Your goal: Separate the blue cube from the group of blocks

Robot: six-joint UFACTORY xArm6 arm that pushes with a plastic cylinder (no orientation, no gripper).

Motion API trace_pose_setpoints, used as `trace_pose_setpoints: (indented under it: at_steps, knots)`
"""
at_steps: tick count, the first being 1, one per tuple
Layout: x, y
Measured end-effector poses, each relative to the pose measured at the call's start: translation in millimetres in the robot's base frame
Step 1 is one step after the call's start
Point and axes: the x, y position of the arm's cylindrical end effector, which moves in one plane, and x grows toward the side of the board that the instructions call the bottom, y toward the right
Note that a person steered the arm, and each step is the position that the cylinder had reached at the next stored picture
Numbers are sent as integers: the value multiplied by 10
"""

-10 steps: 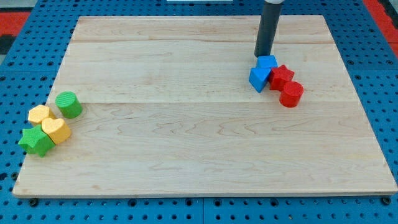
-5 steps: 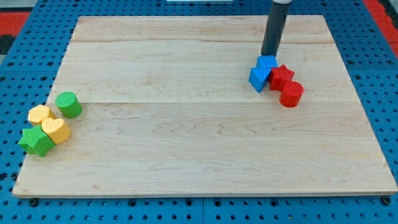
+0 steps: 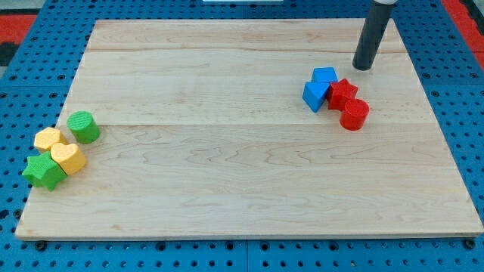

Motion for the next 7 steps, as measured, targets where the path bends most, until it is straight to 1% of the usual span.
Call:
trace_pose_setpoints:
  at_steps: [1,2,4,7]
  knots:
    - [-42,-363]
    - [-157,-628]
    - [-208,-1150]
    - [-149,-1358]
